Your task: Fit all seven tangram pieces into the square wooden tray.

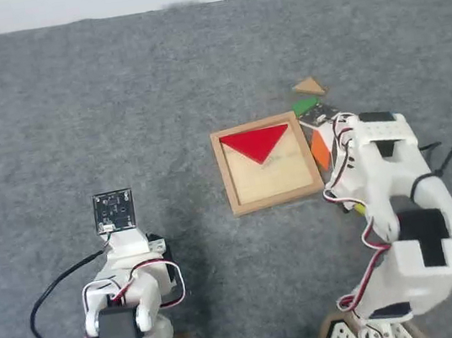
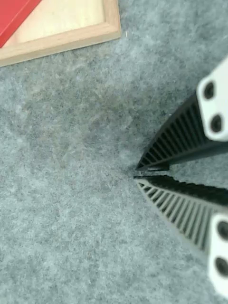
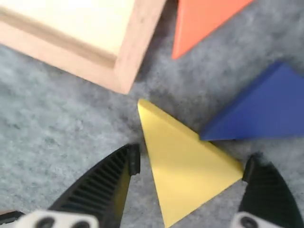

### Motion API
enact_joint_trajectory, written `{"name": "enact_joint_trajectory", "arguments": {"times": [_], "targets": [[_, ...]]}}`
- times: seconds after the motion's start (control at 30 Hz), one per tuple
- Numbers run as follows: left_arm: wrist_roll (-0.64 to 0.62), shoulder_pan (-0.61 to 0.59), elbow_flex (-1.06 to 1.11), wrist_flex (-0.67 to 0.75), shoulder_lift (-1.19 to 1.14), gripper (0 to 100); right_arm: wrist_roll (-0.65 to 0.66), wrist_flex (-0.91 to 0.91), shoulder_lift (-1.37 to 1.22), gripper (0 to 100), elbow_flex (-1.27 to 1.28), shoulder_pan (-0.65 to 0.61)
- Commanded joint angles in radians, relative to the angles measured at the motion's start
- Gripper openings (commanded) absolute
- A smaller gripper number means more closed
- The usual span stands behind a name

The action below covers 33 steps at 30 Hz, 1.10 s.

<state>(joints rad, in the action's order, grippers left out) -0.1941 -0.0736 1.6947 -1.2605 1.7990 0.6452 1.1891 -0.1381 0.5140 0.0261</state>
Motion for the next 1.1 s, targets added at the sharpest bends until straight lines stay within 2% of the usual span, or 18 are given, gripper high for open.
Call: {"name": "enact_joint_trajectory", "arguments": {"times": [0.0, 0.27, 0.47, 0.63, 0.97, 1.07], "targets": [[0.011, -0.006, -0.012, -0.002, 0.02, 1, 0.021, -0.022, -0.038, 34.5, -0.048, 0.012], [0.011, -0.006, -0.012, -0.002, 0.02, 1, 0.009, -0.002, -0.107, 21.4, -0.101, 0.019], [0.011, -0.006, -0.012, -0.002, 0.02, 1, -0.071, -0.013, -0.101, 16.6, -0.146, 0.031], [0.011, -0.006, -0.012, -0.002, 0.02, 1, -0.137, 0.039, 0.004, 16.5, -0.178, 0.022], [0.011, -0.006, -0.012, -0.002, 0.02, 1, -0.143, 0.183, 0.288, 17.0, -0.149, 0.024], [0.011, -0.006, -0.012, -0.002, 0.02, 1, -0.141, 0.17, 0.323, 22.5, -0.035, 0.015]]}}
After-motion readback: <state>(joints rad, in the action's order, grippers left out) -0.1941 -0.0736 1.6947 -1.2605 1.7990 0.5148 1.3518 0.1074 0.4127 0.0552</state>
